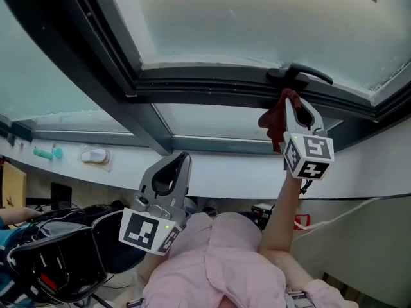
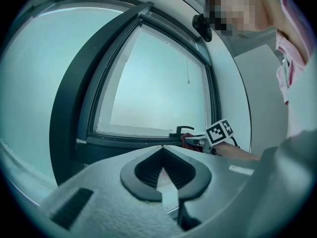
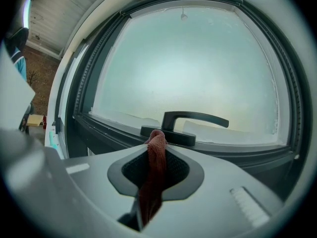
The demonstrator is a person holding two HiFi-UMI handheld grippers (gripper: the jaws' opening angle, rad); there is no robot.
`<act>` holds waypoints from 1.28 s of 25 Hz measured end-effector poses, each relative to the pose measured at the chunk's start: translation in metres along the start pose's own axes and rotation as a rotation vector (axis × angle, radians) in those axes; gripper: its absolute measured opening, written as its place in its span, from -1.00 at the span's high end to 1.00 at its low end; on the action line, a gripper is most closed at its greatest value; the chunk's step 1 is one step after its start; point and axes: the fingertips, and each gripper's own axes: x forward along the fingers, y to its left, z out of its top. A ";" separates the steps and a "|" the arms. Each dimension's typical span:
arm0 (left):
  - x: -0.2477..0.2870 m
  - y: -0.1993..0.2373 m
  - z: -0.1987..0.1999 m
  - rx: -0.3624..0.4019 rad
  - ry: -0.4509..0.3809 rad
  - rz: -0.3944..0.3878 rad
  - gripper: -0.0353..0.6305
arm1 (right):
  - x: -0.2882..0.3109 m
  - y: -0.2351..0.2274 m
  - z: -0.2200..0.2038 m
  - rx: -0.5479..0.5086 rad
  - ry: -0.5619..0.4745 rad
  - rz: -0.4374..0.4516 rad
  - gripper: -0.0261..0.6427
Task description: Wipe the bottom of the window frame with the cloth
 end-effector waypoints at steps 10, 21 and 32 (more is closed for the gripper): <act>-0.021 0.003 -0.005 0.035 -0.019 0.035 0.90 | -0.042 0.012 0.027 0.153 -0.155 0.097 0.77; -0.038 0.043 -0.017 -0.021 0.057 -0.013 0.90 | -0.111 0.033 0.027 0.128 -0.113 -0.005 0.77; -0.049 0.082 -0.025 -0.042 0.085 0.016 0.90 | -0.080 0.070 0.020 0.123 -0.097 0.007 0.77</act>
